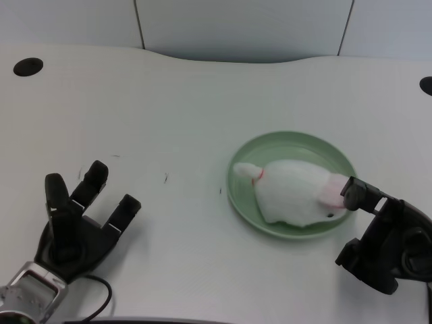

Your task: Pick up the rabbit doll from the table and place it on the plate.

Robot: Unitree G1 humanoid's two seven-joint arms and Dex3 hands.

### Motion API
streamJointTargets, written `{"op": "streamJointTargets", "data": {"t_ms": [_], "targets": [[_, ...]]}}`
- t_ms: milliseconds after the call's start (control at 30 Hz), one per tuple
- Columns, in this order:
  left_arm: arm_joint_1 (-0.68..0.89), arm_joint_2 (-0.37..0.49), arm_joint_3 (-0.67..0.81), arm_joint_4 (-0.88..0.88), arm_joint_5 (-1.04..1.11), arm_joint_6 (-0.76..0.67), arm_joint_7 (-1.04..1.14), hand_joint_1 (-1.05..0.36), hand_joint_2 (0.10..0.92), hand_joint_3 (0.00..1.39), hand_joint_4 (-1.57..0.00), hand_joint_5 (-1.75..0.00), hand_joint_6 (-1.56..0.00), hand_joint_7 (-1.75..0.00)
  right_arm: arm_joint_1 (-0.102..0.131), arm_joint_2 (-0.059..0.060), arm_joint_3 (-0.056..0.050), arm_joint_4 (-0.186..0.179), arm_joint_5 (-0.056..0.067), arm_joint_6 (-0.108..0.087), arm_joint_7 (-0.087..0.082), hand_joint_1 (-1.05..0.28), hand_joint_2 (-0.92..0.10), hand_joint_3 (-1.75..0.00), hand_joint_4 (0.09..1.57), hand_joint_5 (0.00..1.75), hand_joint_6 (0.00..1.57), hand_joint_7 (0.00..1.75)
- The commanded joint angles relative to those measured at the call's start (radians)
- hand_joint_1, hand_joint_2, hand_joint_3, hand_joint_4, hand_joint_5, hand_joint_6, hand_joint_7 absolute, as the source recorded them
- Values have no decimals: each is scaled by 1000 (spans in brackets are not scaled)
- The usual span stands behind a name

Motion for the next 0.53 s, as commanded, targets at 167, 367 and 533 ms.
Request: {"op": "streamJointTargets", "data": {"t_ms": [167, 367, 533], "targets": [[-7, 17, -15, 3, 25, -39, 6, -826, 921, 477, -317, -1746, -281, -1497, -21, -6, -15, 18, -5, 10, 10, -576, -785, -1, 1150, 1746, 906, 1668], [-8, 18, -22, 6, 27, -48, -9, -805, 921, 431, -315, -1746, -313, -1449, -27, -8, -20, 36, -8, -14, 19, -570, -784, -3, 1154, 1746, 901, 1696], [-7, 16, -30, 3, 29, -54, -13, -798, 921, 420, -329, -1746, -318, -1432, -20, -11, -18, 30, -19, -21, 5, -560, -784, -4, 1150, 1746, 915, 1626]]}}
